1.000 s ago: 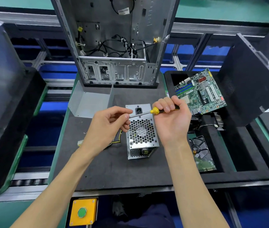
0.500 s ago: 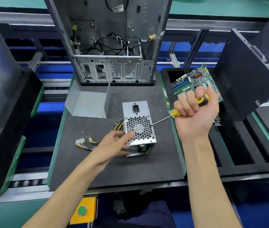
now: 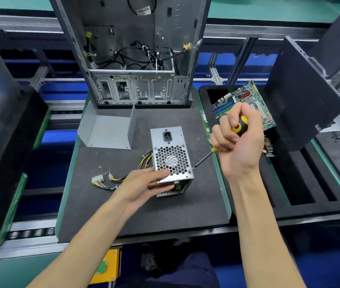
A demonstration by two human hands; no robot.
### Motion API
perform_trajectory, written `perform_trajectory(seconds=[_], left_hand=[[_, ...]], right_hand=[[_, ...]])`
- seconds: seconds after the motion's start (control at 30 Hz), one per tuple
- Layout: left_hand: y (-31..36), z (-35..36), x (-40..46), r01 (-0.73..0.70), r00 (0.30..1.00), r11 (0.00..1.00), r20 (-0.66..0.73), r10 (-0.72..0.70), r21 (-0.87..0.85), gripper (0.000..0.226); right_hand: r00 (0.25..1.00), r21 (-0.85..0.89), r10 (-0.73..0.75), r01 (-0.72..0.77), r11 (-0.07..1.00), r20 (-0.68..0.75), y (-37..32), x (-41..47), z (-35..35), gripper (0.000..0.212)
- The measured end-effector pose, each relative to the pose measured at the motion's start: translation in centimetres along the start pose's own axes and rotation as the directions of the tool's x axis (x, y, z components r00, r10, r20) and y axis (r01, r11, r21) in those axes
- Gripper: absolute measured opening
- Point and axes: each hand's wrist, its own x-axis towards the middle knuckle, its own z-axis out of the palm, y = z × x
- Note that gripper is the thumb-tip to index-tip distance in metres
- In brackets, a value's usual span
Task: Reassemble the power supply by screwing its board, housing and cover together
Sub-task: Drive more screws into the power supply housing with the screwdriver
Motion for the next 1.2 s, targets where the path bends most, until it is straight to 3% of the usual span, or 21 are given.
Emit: perform_trajectory(seconds=[0.43, 0.87, 1.2], left_hand=[[0.2, 0.2, 0.2, 0.059, 0.998, 0.993, -0.029, -0.062, -0.101, 0.018], [0.8, 0.3, 0.2, 0.063, 0.995, 0.998, -0.075, -0.061, 0.021, 0.034], [0.7, 0.2, 0.1, 0.068, 0.995, 0.998, -0.069, -0.067, 0.010, 0.034]], right_hand=[[0.998, -0.044, 0.015, -0.012, 0.999, 0.068, 0.2, -0.2, 0.4, 0.033], [0.994, -0.054, 0.016, -0.010, 0.998, 0.105, 0.7, -0.1, 0.4, 0.033], [0.992, -0.078, 0.024, -0.015, 0.997, 0.125, 1.3, 0.0, 0.4, 0.033]])
